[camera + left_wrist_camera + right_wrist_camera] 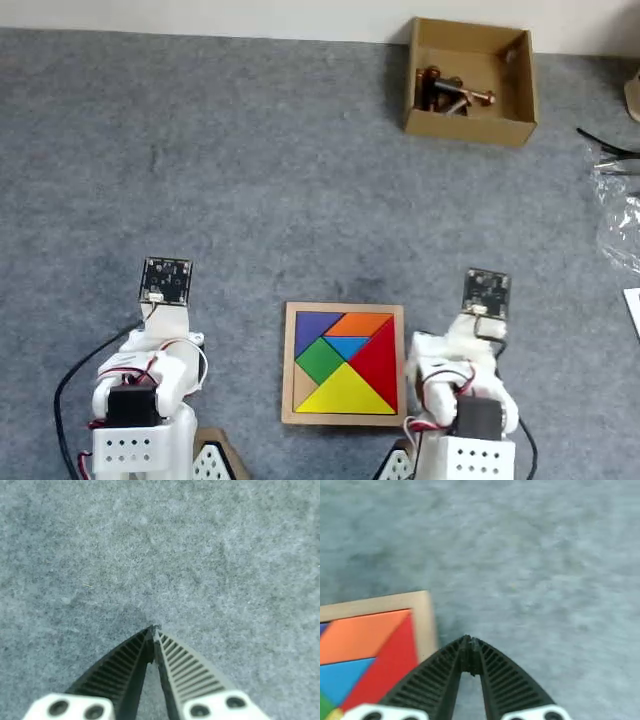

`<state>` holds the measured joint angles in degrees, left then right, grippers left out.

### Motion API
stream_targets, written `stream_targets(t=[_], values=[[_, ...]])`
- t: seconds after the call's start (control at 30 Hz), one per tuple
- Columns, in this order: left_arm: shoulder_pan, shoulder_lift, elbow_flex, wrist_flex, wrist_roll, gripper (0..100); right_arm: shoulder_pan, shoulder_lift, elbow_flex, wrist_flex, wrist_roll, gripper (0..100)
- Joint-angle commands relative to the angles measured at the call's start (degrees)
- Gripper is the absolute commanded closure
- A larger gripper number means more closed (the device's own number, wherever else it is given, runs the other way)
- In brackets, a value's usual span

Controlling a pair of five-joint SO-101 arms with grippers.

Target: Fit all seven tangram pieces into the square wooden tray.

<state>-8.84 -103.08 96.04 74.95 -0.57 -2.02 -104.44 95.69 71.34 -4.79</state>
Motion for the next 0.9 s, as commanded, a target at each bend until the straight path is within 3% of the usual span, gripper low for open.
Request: stream_targets(t=[0.0,0.37,0.87], values=[[-0.6,0.1,1.2,0.3,0.3,99,-5.8,-0.8,5.5,0.0,-4.1,99.3],[-0.6,0.1,1.2,0.3,0.3,99,-1.4,-0.8,5.5,0.0,-4.0,99.3],[-0.6,0.1,1.2,0.3,0.3,99,-1.3,-0.8,5.5,0.1,-4.1,99.3]])
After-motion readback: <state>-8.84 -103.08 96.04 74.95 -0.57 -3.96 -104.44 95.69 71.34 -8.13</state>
